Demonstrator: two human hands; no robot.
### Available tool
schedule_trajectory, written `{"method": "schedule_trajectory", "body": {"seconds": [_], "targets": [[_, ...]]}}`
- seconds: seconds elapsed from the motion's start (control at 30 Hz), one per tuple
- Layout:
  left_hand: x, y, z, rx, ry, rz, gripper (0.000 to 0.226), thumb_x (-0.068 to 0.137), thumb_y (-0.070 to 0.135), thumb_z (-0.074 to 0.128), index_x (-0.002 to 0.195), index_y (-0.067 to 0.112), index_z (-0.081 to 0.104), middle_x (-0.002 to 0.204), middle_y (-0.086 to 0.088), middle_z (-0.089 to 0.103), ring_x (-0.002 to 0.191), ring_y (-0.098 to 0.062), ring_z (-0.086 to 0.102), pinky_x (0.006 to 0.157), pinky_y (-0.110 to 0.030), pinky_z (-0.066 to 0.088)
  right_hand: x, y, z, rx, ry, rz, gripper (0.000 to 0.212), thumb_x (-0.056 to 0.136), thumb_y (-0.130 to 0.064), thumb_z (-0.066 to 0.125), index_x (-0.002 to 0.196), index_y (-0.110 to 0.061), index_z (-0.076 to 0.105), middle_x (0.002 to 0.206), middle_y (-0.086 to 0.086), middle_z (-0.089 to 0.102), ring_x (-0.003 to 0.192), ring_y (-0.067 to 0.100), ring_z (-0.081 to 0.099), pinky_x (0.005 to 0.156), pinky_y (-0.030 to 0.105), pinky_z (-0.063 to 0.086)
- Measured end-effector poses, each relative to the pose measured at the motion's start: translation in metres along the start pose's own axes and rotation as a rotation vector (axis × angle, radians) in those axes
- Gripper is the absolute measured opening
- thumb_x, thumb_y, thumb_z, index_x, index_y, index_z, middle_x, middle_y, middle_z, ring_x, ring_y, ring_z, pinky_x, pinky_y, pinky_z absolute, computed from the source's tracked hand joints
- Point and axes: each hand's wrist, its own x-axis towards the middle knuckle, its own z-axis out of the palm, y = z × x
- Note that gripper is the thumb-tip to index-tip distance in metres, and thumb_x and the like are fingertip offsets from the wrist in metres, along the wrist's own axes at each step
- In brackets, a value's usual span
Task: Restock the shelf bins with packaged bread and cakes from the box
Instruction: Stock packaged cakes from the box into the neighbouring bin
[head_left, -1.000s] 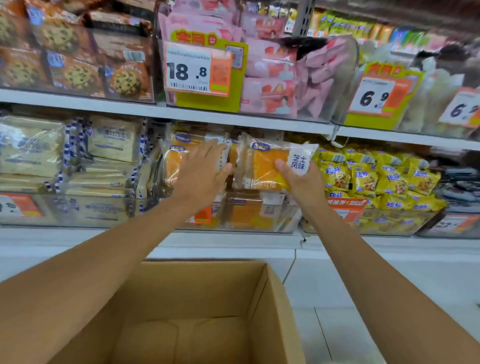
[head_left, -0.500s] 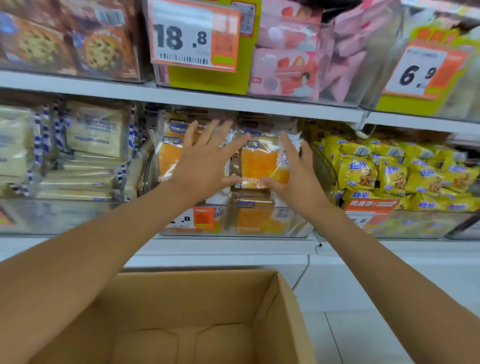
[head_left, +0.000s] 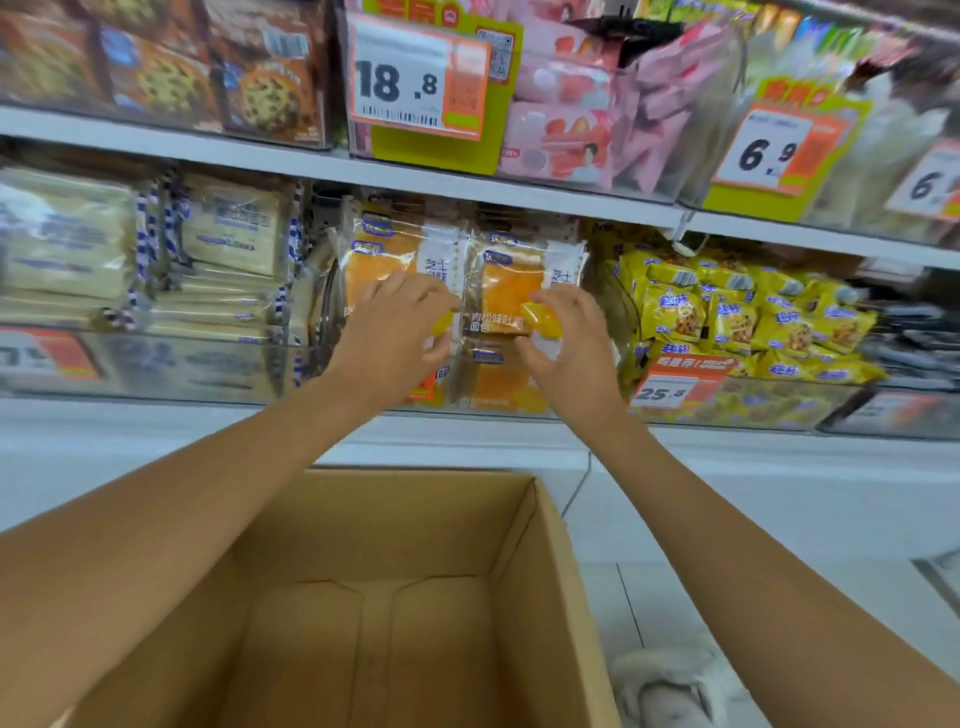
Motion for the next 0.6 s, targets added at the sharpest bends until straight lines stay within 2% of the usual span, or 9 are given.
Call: {"method": "schedule_trajectory", "body": {"seconds": [0.07,0.17,0.27,0.37,0.43,0.53,0.6], "targets": [[-0.035,0.005,-0.005,-0.077,-0.055,-0.009,0.028,0.085,0.015,0.068,0.113,0.016,0.067,0.113,-0.005,0.065,0.105,-0.029,0.059,0.088,-0.042,0.046,-0.030,-0.011,0.010,0.019,-0.124,-0.006,0.037,0.088,-0.017,0.068,0.124,-0.014,0.061,0.128,0.006,0.052,0.118,0.021,0.051,0.100,0.031,0.043],[-0.103,0.005,-0.005,-0.192,-0.264,-0.176,0.027,0.091,0.021,0.064,0.119,0.018,0.063,0.117,-0.002,0.061,0.102,-0.023,0.059,0.083,-0.036,0.048,-0.086,-0.023,0.034,0.050,-0.378,0.067,0.030,0.090,-0.020,0.065,0.120,-0.018,0.061,0.125,0.000,0.054,0.106,0.014,0.055,0.094,0.032,0.047],[-0.181,-0.004,0.010,-0.200,-0.479,-0.359,0.033,0.093,0.033,0.063,0.124,0.024,0.059,0.124,0.003,0.059,0.103,-0.015,0.059,0.085,-0.033,0.050,-0.148,-0.023,0.066,0.019,-0.604,0.120,0.027,0.093,-0.024,0.063,0.119,-0.019,0.063,0.123,-0.002,0.057,0.109,0.012,0.054,0.093,0.026,0.044],[-0.254,-0.021,0.036,-0.178,-0.768,-0.551,0.041,0.092,0.043,0.063,0.128,0.026,0.056,0.134,0.001,0.054,0.113,-0.017,0.058,0.095,-0.034,0.049,-0.206,-0.016,0.104,-0.015,-0.846,0.200,0.027,0.093,-0.027,0.062,0.119,-0.021,0.064,0.126,-0.001,0.057,0.113,0.014,0.056,0.097,0.031,0.047],[-0.297,-0.032,0.055,-0.193,-0.970,-0.638,0.042,0.092,0.041,0.064,0.129,0.022,0.057,0.135,-0.004,0.053,0.116,-0.021,0.056,0.097,-0.034,0.046,-0.239,-0.009,0.128,-0.035,-1.039,0.256,0.029,0.094,-0.029,0.061,0.122,-0.021,0.062,0.129,-0.001,0.056,0.117,0.017,0.056,0.098,0.034,0.047],[-0.347,-0.040,0.075,-0.382,-1.202,-0.766,0.051,0.090,0.037,0.068,0.135,0.017,0.054,0.140,-0.002,0.052,0.124,-0.022,0.053,0.098,-0.029,0.042,-0.281,0.002,0.156,0.008,-1.250,0.342,0.031,0.095,-0.031,0.061,0.125,-0.023,0.060,0.141,0.001,0.050,0.130,0.020,0.048,0.105,0.034,0.042],[-0.371,-0.038,0.084,-0.476,-1.427,-0.819,0.065,0.086,0.045,0.071,0.142,0.022,0.047,0.143,0.002,0.046,0.130,-0.020,0.047,0.100,-0.028,0.040,-0.298,0.007,0.170,0.014,-1.331,0.379,0.031,0.096,-0.028,0.060,0.126,-0.025,0.059,0.144,0.002,0.047,0.128,0.021,0.049,0.102,0.033,0.044]]}}
